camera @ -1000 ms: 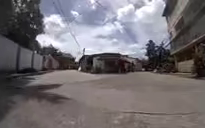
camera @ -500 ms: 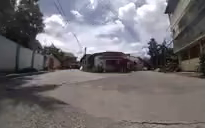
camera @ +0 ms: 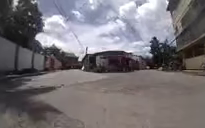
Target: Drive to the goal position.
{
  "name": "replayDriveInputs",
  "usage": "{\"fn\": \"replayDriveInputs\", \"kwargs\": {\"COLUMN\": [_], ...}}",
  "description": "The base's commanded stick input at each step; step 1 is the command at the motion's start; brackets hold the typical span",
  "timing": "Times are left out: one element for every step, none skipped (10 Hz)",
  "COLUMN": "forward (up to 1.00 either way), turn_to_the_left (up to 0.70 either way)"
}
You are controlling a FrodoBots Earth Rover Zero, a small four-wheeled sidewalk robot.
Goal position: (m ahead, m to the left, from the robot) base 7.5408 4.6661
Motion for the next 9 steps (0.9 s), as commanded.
{"fn": "replayDriveInputs", "kwargs": {"forward": [0.70, 0.70, 0.70, 0.70, 0.70, 0.70, 0.70, 0.70, 0.70], "turn_to_the_left": [0.00, 0.00, 0.00, 0.00, 0.00, 0.00, 0.00, 0.00, 0.00]}}
